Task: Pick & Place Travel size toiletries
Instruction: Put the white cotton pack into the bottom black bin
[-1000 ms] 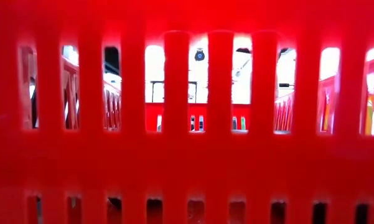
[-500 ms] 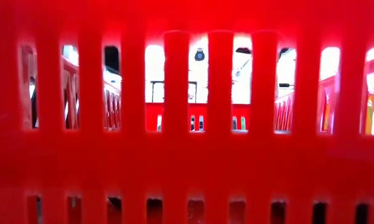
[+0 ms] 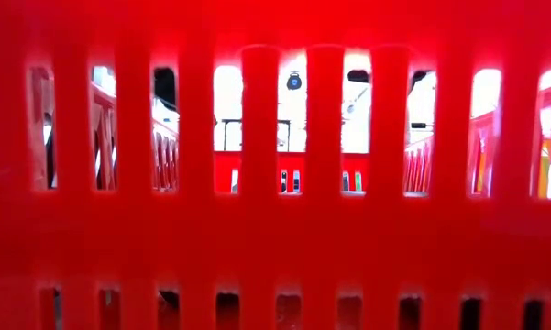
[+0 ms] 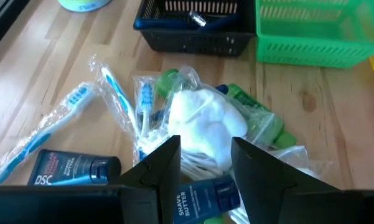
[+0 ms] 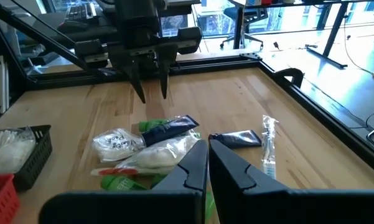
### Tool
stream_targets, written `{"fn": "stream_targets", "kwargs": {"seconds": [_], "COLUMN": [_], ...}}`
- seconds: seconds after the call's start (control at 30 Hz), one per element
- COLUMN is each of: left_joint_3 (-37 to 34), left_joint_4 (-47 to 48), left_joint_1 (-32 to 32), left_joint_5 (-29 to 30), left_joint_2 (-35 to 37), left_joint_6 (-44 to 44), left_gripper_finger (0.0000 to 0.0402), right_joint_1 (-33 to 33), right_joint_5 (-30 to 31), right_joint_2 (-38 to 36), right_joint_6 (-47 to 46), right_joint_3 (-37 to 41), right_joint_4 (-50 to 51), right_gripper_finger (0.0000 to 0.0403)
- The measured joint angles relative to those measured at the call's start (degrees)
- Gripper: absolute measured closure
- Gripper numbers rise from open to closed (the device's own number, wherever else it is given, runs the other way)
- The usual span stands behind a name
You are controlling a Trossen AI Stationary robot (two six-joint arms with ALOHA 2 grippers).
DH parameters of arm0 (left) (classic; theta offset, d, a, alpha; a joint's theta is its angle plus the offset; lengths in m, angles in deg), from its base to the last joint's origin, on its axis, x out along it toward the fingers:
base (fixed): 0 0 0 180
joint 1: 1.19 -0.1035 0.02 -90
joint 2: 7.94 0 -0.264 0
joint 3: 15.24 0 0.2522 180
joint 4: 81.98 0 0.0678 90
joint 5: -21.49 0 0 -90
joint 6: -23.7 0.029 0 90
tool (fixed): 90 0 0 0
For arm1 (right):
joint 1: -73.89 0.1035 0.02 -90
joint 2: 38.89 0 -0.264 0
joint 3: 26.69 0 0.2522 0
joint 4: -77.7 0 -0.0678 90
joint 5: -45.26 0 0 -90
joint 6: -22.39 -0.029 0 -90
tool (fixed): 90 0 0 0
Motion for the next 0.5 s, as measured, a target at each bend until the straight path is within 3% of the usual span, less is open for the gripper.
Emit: {"fn": "stream_targets", "kwargs": {"seconds": [0.5], "left_joint_3": [0.0], "left_joint_4": [-12.7], "left_joint_1": [0.0], "left_joint_5": [0.0], "left_joint_2": [-12.9], "left_joint_6": [1.5], "left_gripper_finger": [0.0264], "right_joint_1": [0.0], "right_joint_5": [0.0], "right_joint_2": [0.0], "right_joint_6": [0.0], "right_joint_3": [0.0], "right_joint_4": [0.3], "right_gripper_finger": [0.0395]}}
